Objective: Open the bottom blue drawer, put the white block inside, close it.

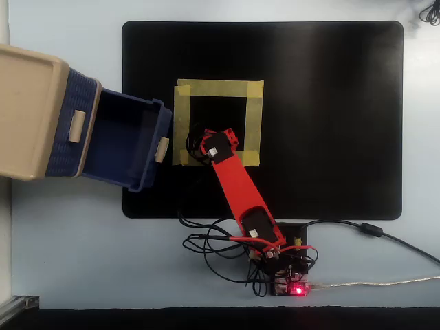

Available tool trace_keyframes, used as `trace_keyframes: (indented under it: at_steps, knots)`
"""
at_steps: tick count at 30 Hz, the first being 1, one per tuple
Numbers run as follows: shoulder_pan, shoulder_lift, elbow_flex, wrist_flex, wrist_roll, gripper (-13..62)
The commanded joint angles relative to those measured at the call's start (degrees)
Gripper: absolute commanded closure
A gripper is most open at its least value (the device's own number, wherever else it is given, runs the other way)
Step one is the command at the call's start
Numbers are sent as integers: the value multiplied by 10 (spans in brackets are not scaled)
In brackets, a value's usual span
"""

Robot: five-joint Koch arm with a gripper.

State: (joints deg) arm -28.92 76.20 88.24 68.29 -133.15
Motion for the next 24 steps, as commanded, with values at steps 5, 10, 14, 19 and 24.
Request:
trace_keyframes:
  at_steps: [5, 10, 14, 19, 24]
  knots:
    - [11, 134, -49, 87, 59, 573]
    - [-93, 130, -332, 227, -9, 573]
    - [-236, 10, -525, 254, -213, 573]
    - [-277, -138, -701, 258, -268, 570]
    - [-293, -192, -746, 251, -264, 556]
